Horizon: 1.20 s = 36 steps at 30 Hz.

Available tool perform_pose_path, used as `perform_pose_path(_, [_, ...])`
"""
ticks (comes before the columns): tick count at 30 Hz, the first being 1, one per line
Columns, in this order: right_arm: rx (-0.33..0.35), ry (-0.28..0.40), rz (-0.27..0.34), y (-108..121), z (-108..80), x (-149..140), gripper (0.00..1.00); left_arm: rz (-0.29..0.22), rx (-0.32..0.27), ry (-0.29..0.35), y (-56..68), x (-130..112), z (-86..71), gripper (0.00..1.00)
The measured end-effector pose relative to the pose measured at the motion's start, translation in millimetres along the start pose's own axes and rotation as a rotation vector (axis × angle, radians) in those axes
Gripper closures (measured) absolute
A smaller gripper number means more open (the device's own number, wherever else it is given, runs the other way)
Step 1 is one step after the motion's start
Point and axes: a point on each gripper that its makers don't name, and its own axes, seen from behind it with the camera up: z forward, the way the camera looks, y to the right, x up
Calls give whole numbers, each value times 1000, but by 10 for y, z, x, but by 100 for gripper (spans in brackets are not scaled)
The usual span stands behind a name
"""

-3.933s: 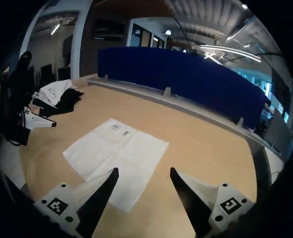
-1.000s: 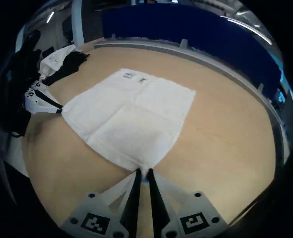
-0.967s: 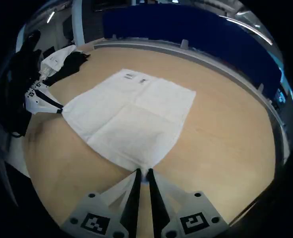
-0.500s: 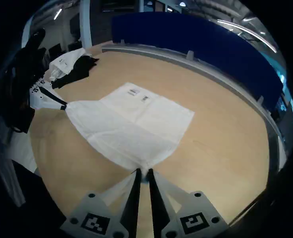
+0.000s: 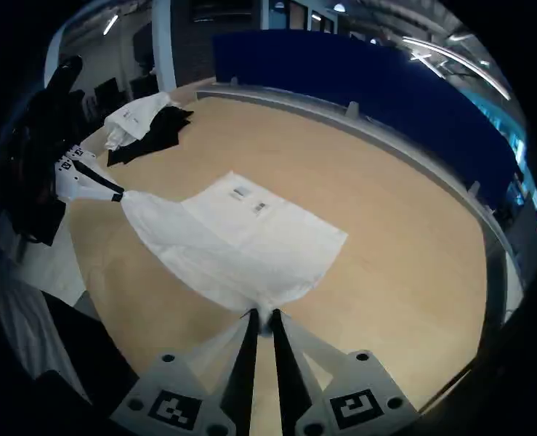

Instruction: Fold towel

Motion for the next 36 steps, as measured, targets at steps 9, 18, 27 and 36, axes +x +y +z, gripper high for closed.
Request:
perform_pose_path(9, [11,-18,-5,-18,-52,-51,85,-24,5,6,36,-24,-63,91])
perform_pose_path(18, [3,-28,-30,107,42,59,86,-28,23,35,-47,186,41,91])
perform_pose_path(27, [-11,-27,-42,359,273,281,85,-29,45,69,-238,485,267,91])
perform_pose_path(36, [-13,-40,-33,574,625,415,85,-8,61,54,-450,606,595,91])
